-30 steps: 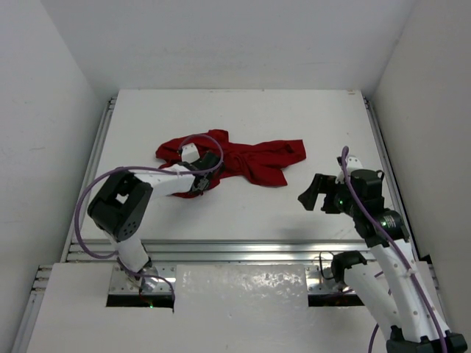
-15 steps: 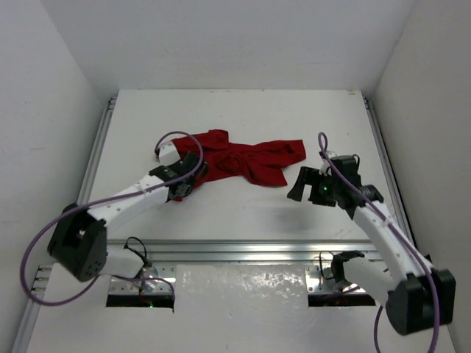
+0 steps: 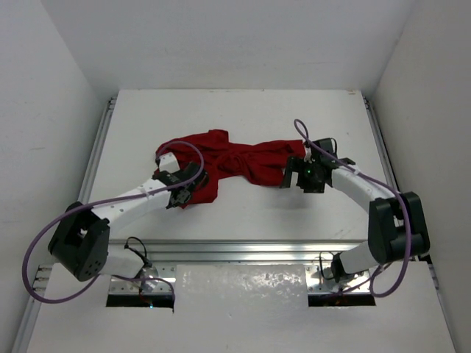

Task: Fold and stack the t-shirts
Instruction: Flatten out the tshirt

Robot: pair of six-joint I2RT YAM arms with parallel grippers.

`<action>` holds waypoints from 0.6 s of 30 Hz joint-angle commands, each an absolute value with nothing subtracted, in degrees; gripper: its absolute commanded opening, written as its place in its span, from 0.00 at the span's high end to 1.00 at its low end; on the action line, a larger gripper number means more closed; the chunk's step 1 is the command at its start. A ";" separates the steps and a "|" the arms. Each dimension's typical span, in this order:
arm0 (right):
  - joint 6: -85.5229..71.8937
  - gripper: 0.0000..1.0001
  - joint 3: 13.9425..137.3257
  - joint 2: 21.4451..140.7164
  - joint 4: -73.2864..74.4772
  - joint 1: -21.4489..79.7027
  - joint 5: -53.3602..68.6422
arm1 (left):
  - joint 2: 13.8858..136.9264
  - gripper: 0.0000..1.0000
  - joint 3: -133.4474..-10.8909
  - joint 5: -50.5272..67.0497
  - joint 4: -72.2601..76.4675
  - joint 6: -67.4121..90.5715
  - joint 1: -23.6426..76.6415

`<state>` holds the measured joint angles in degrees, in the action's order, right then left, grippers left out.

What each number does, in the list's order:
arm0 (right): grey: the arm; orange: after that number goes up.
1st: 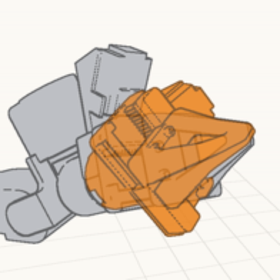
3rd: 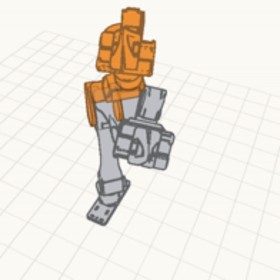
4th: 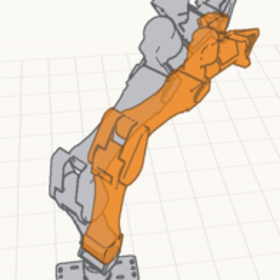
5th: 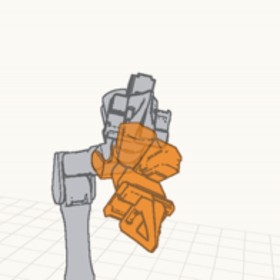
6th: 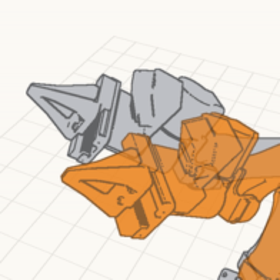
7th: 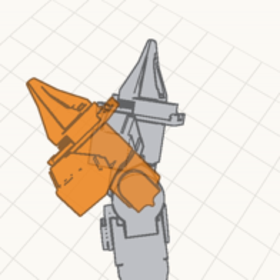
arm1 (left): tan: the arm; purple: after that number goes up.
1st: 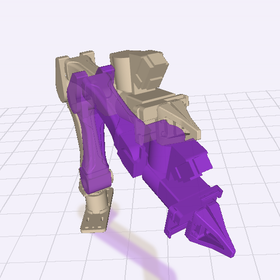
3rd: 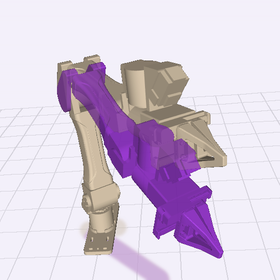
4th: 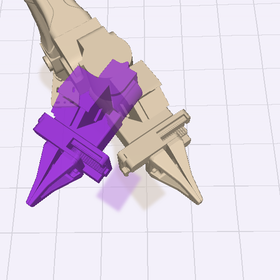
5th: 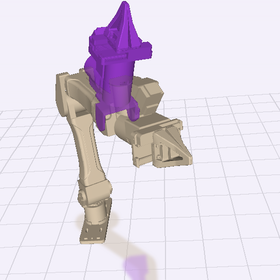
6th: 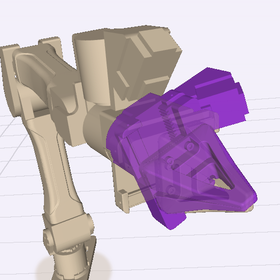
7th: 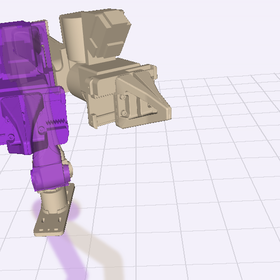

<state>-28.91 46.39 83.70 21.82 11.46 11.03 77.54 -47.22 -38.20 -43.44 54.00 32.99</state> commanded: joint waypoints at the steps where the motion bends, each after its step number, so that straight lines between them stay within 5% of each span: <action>1: -26.81 0.01 50.00 87.18 18.10 11.78 7.22 | 77.61 0.62 -50.26 -35.33 -43.14 56.50 38.04; 3: -26.72 0.01 50.88 88.76 18.19 11.78 6.51 | 77.34 0.62 -51.41 -36.81 -47.26 61.85 44.08; 6: -26.89 0.01 50.98 90.17 17.58 11.78 7.21 | 77.61 0.79 -52.12 -37.79 -50.44 68.37 53.04; 10: -26.89 0.01 49.57 89.39 17.23 11.78 7.03 | 83.64 0.79 -49.14 -39.28 -49.93 74.17 57.57; 15: -25.93 0.01 49.22 88.33 17.75 11.86 7.65 | 95.78 0.71 -51.41 -45.78 -48.08 71.46 49.41; 18: -25.84 0.01 48.52 87.54 17.32 11.78 7.91 | 97.46 0.55 -53.60 -48.33 -43.95 66.11 46.24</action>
<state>-26.89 48.77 90.06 19.27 11.46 7.73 97.54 -50.41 -43.29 -47.22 68.82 48.60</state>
